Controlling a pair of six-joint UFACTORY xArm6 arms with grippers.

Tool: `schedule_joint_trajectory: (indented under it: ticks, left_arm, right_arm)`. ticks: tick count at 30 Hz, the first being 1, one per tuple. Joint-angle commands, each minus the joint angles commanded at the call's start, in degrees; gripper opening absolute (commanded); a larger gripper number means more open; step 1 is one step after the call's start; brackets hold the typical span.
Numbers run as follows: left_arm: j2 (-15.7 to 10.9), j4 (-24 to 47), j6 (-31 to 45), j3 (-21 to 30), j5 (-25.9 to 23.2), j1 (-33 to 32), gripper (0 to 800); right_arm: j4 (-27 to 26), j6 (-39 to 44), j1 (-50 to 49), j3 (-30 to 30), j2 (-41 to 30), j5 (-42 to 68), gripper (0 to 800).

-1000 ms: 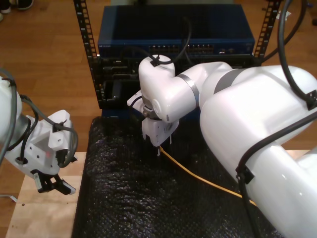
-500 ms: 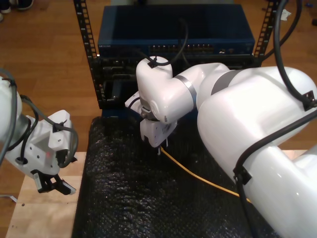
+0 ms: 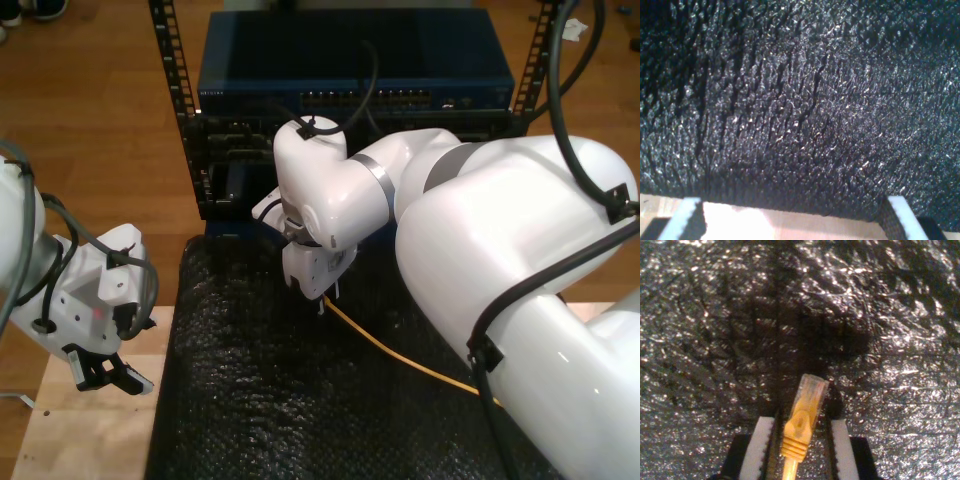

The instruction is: Grab the cable and plug it in

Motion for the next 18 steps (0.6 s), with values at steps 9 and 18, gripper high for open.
schedule_joint_trajectory:
  ticks: [9,18]
  left_arm:
    - [0.1,0.0,0.0,0.0,0.0,0.1,800]
    - [0.0,0.1,0.0,0.0,0.0,0.1,800]
  right_arm:
    - [-1.4,0.1,0.0,0.0,0.0,0.0,149]
    - [-3.2,-0.9,-0.1,-0.3,0.0,-0.3,37]
